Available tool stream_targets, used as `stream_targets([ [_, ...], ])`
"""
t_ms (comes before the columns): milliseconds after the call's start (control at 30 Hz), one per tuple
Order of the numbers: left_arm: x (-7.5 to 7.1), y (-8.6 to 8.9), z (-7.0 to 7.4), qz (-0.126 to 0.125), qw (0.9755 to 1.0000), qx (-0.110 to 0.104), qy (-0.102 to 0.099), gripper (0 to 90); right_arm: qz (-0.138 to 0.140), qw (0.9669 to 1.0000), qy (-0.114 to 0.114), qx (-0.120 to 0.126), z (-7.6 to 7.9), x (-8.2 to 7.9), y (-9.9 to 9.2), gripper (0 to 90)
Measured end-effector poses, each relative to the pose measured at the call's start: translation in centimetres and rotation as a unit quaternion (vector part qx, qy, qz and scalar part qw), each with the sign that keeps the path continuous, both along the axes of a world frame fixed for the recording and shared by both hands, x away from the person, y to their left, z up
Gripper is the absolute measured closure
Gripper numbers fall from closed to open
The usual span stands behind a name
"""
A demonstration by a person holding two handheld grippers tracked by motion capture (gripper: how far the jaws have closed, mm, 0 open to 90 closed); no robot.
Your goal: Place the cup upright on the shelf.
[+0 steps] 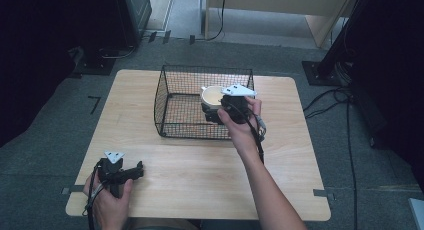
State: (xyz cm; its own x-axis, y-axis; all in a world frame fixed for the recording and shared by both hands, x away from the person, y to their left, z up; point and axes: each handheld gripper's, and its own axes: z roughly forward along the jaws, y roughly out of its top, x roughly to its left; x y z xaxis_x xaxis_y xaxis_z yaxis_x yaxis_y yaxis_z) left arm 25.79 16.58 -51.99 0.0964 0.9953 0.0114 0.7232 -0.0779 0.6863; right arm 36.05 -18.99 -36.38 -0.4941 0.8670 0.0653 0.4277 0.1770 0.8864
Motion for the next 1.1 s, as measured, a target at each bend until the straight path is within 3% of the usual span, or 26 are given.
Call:
stream_targets([
  [500,0.0,0.0,0.0,-0.001,1.0000,0.000,0.000,0.0,-0.020,0.9995,0.021,-0.013,-1.7,3.8,0.2,9.2],
  [933,0.0,0.0,0.0,-0.002,1.0000,0.000,0.000,0.0,-0.028,0.9969,0.068,-0.028,-3.8,6.6,0.4,9.2],
  [1100,0.0,0.0,0.0,-0.002,1.0000,0.000,0.000,0.0,-0.030,0.9930,0.106,-0.042,-5.2,7.7,0.6,9.3],
])
